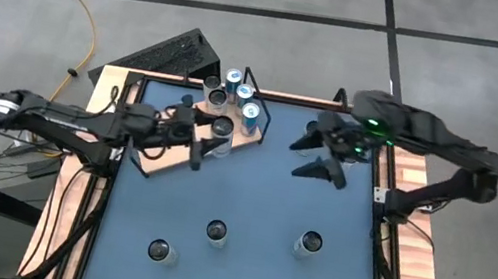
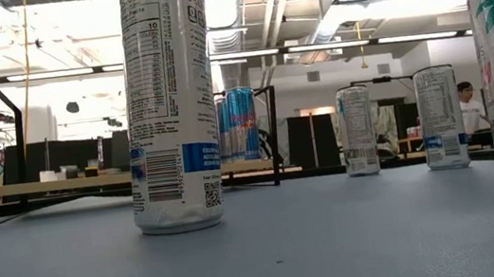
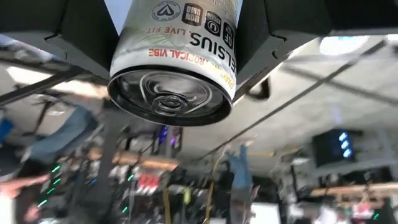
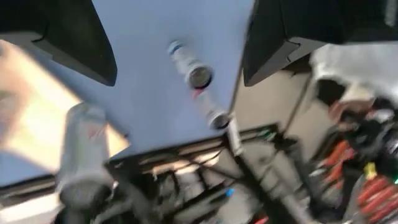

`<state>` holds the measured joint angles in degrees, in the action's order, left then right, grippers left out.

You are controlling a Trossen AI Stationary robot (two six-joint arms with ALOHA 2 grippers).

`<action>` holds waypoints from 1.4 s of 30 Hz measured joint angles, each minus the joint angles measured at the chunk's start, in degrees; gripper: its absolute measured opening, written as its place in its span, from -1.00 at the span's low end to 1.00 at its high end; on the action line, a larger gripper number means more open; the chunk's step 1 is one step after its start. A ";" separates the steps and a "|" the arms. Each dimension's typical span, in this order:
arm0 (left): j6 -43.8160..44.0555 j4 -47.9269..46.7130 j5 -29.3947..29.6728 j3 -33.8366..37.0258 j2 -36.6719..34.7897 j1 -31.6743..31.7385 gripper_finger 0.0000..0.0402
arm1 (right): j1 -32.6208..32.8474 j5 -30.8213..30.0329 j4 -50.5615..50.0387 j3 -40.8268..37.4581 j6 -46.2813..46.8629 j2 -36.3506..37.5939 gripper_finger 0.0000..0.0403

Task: Place canned beverage on shelf
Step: Put the white and yellow soda can on the shelf aligned with the other white and yellow soda cans

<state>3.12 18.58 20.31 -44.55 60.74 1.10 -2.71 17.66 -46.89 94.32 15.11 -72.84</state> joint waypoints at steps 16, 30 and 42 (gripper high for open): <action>1.06 19.65 -5.27 13.89 3.56 9.73 0.23 | 31.48 -35.37 -3.05 0.00 4.41 6.92 0.66; 0.33 27.97 -4.62 14.94 11.58 12.15 0.23 | 43.16 -46.78 -3.46 0.02 8.47 2.63 0.66; 1.20 32.69 -6.67 14.96 19.14 14.49 0.23 | 48.28 -53.57 -3.24 0.01 8.93 0.39 0.66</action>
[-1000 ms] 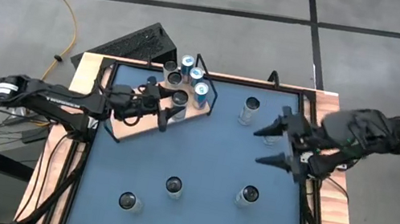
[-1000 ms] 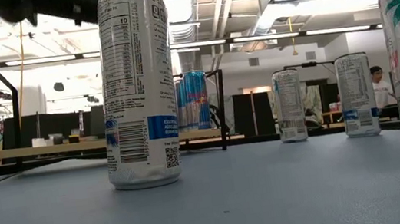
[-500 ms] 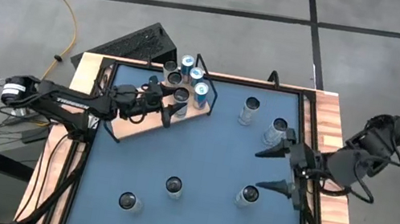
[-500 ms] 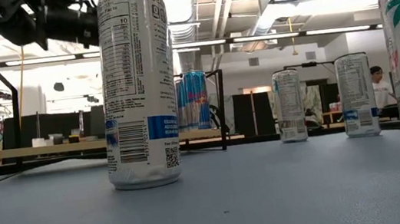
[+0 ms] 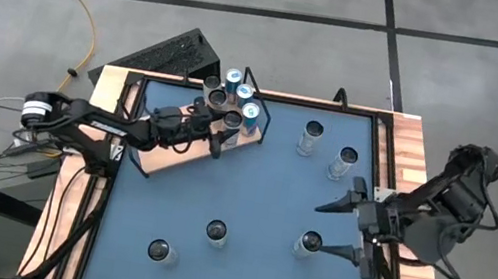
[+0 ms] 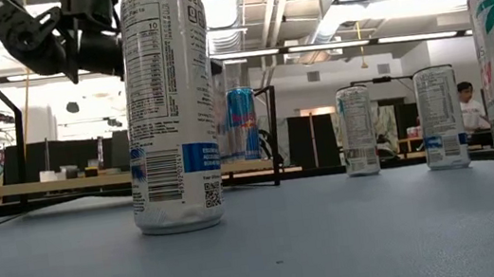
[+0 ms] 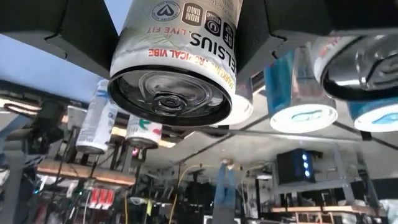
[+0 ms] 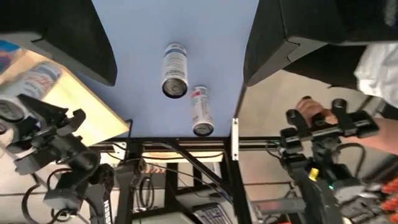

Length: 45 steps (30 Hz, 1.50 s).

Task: Place canned beverage on shelf
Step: Put the white and yellow soda can on the shelf aligned with the other white and yellow soda cans

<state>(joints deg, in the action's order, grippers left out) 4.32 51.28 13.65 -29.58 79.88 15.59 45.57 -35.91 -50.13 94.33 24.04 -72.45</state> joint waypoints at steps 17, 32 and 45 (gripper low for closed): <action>3.95 15.26 0.16 8.12 0.76 0.84 0.23 | 2.44 -0.30 2.62 -0.01 -0.05 -0.30 0.66; 2.98 12.10 4.79 7.19 0.74 0.57 0.23 | 2.42 -0.27 2.81 -0.01 -0.03 -0.30 0.66; 3.49 10.48 5.69 7.19 0.74 0.57 0.28 | 2.42 -0.21 2.78 -0.01 -0.02 -0.30 0.66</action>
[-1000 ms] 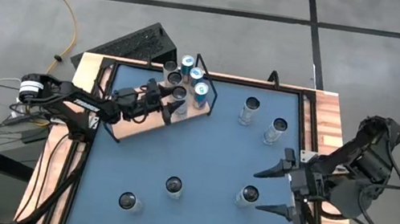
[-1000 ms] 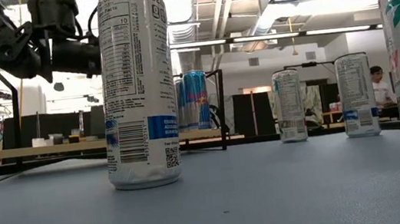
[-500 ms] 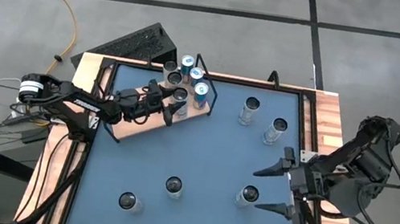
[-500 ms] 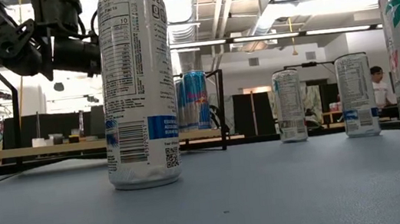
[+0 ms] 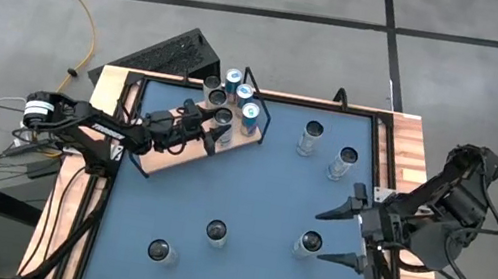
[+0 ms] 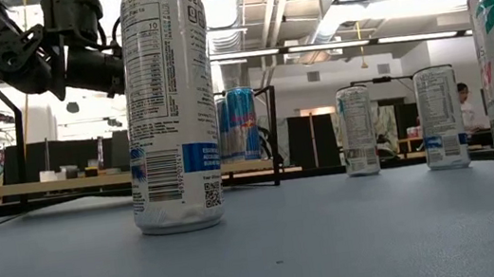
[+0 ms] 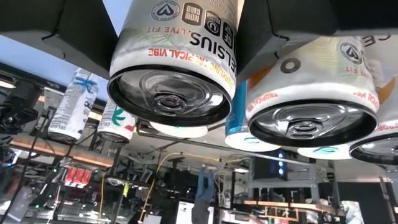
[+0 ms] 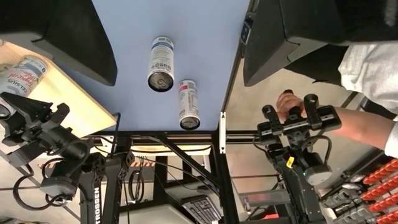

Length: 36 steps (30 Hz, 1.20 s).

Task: Place canned beverage on shelf
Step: Put the white and yellow soda can on the shelf aligned with the other white and yellow soda cans

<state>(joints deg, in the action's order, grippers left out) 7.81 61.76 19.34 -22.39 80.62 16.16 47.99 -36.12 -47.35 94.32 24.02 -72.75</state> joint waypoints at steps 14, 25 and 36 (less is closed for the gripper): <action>0.90 -1.40 1.72 -0.11 -0.02 0.02 0.29 | -0.13 0.17 -0.09 0.02 0.01 -1.20 0.66; 1.01 -1.64 1.85 -0.11 -0.04 0.02 0.29 | -0.13 0.15 0.01 0.02 0.12 -1.60 0.66; 0.23 -2.10 1.80 -0.11 -0.04 0.02 0.54 | -0.13 0.15 0.01 0.02 0.06 -1.60 0.66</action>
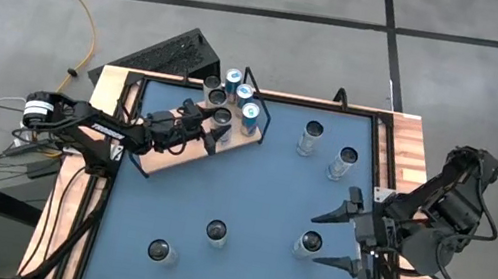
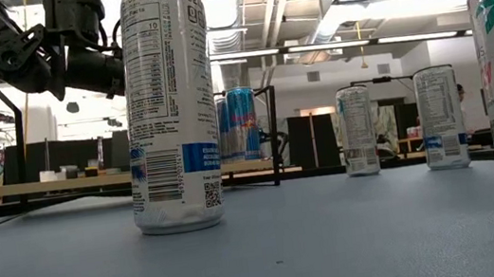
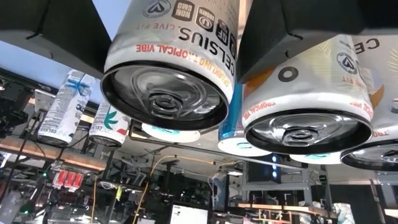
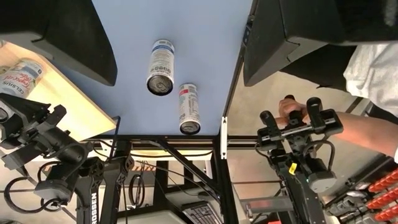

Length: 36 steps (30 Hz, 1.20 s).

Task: Place canned beverage on shelf
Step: Put the white and yellow soda can on the shelf aligned with the other white and yellow soda cans

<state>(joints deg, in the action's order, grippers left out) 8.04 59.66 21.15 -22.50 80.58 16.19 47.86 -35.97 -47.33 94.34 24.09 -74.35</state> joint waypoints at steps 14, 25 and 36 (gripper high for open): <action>0.07 -2.63 -0.50 0.07 0.04 -0.72 0.59 | 0.00 -0.02 0.00 0.00 0.51 0.02 0.66; -1.67 -4.18 1.95 0.07 0.03 -0.81 0.59 | 0.09 0.02 -0.09 0.00 1.45 0.02 0.66; -0.87 -9.39 2.51 0.07 0.00 -0.98 0.59 | 0.13 0.07 -0.22 0.00 1.52 0.02 0.66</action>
<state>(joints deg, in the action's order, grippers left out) 7.17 50.27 23.66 -22.44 80.58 15.20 47.99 -35.90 -47.55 94.35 25.61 -74.32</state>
